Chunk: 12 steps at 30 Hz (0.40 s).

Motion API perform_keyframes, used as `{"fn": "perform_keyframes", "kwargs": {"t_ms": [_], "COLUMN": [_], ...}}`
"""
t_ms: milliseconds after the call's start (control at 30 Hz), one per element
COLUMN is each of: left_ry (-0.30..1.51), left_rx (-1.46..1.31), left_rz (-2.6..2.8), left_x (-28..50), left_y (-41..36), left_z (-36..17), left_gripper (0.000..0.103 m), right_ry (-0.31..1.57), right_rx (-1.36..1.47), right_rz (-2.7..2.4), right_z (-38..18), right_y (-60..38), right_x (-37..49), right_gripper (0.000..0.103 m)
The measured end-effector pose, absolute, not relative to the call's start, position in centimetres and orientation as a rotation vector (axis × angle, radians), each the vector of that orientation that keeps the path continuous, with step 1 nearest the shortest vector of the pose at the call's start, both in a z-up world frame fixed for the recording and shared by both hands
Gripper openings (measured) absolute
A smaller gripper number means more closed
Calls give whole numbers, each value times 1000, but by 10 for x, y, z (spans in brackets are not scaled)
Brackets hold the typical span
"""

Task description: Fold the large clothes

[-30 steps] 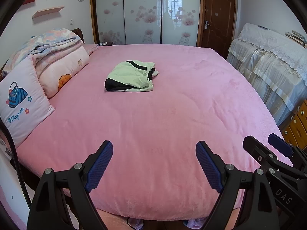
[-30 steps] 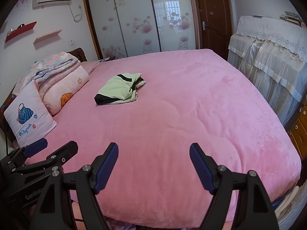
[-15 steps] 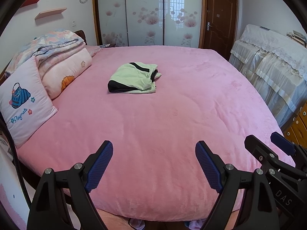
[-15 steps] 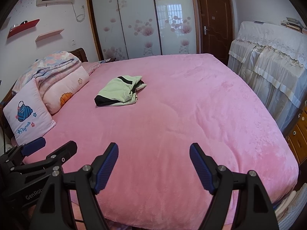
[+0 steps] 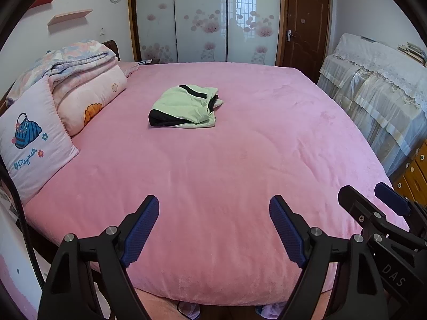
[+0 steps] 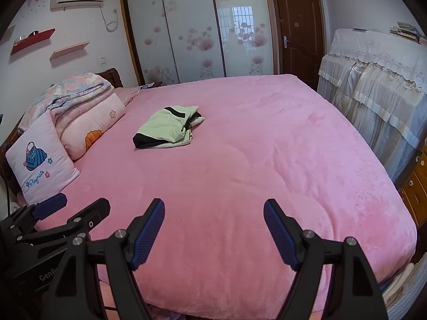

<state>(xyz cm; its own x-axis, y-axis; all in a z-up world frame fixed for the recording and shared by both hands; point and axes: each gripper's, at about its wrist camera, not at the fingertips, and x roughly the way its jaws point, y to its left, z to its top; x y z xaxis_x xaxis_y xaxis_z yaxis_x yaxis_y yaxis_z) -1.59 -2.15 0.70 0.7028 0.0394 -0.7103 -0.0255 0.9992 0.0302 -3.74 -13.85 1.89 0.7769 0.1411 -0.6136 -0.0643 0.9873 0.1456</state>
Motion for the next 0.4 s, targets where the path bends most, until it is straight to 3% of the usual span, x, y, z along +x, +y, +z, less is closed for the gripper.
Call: {"fn": "perform_keyframes", "kwargs": {"t_ms": [400], "left_ry": [791], "left_rx": [28], "left_rz": [46], "left_x": [-16], "left_y": [-25], "left_z": [5], "left_gripper": [83], "right_ry": [672], "right_rx": [117], "right_rz": [110], "right_z": [19], "right_y": [-136], "right_x": [-38], "right_gripper": [77]}}
